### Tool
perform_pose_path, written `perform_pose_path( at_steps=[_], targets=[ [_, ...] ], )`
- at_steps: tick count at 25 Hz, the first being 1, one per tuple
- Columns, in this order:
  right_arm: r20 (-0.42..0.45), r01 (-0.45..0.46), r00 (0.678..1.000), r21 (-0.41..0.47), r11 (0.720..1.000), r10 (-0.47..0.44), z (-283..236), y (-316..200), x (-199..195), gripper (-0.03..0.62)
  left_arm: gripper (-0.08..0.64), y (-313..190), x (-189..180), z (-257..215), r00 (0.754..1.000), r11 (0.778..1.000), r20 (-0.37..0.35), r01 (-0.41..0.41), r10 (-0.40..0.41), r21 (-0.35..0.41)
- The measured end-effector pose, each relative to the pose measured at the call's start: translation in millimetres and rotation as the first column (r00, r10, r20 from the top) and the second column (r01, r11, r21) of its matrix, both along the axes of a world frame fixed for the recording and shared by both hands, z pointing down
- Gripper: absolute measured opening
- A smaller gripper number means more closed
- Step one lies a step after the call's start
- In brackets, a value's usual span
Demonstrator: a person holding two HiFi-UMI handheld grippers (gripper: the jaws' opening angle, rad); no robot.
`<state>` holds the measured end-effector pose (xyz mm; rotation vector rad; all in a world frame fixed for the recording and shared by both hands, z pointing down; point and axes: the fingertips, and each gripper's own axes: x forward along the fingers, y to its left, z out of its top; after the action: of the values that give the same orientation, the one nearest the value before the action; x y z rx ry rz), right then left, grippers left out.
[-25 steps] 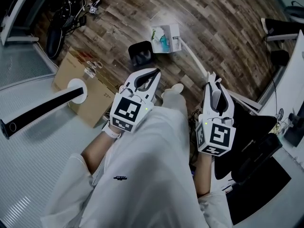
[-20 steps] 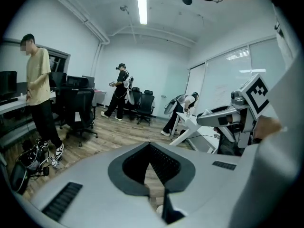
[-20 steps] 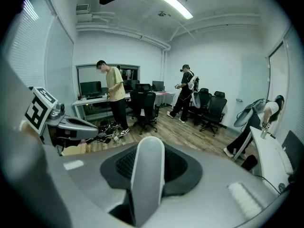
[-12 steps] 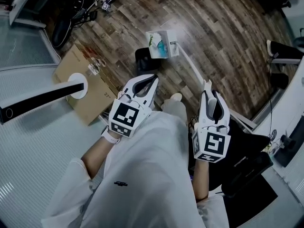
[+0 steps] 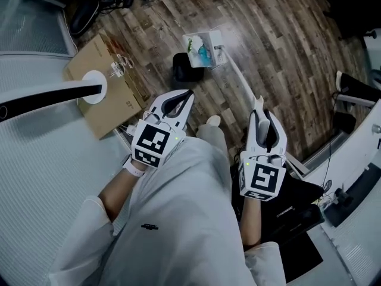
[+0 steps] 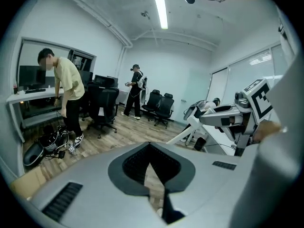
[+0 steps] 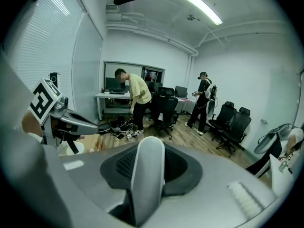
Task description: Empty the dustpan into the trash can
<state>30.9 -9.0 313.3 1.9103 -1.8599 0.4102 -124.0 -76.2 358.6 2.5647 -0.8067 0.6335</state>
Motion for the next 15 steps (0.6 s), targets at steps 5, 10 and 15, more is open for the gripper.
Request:
perform_pose_path(
  at_steps=[5,10,15],
  targets=[
    [-0.025,0.073,0.997,0.001,0.997,-0.073,2,-10,-4,0.115,0.008,7,-12,1,0.997,0.997,-0.008,0.073,-0.073,-0.004],
    [-0.057,0.157,0.986,0.007,0.988,-0.157,2,-13,-11,0.115,0.008,17,-20,1,0.992,0.992,0.007,0.128,-0.128,-0.006],
    [-0.089,0.234,0.969,0.022,0.972,-0.231,-2,-18,-20,0.115,0.007,31,-20,2,0.985,0.985,-0.001,0.172,-0.172,-0.012]
  ],
)
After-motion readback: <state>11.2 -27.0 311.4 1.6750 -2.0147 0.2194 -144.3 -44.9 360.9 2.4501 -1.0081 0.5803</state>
